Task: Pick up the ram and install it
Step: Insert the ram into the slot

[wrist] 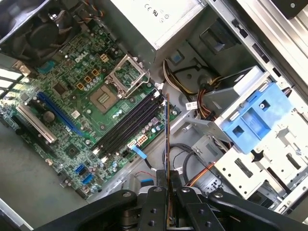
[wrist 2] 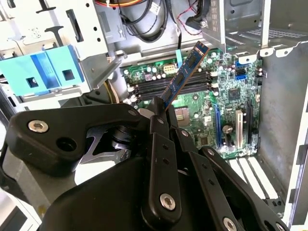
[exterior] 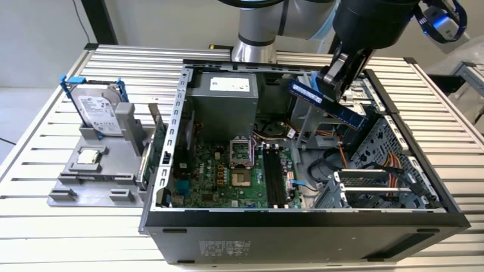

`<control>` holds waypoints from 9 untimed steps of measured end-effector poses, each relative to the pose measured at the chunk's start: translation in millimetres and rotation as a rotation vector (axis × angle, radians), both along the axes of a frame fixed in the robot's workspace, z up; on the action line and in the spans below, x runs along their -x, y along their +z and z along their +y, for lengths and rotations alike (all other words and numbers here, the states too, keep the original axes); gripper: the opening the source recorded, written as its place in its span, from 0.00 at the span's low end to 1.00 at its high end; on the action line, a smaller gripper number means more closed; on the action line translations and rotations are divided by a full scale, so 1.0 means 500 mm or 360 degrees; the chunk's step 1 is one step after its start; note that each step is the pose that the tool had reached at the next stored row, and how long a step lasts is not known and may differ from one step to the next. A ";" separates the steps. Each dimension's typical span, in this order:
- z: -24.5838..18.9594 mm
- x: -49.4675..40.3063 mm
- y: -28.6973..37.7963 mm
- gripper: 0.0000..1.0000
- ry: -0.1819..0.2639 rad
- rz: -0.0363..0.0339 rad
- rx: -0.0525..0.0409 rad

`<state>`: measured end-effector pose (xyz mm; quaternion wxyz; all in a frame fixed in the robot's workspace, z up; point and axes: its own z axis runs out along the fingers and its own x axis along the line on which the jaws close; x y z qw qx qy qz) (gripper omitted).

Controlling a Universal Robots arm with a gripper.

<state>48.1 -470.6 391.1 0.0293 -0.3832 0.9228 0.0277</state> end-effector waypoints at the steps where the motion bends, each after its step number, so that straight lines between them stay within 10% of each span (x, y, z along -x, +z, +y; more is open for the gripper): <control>1: 0.0000 0.000 0.000 0.00 -0.0006 0.0000 0.0000; 9: 0.0000 0.000 0.000 0.00 -0.0051 0.0000 0.0000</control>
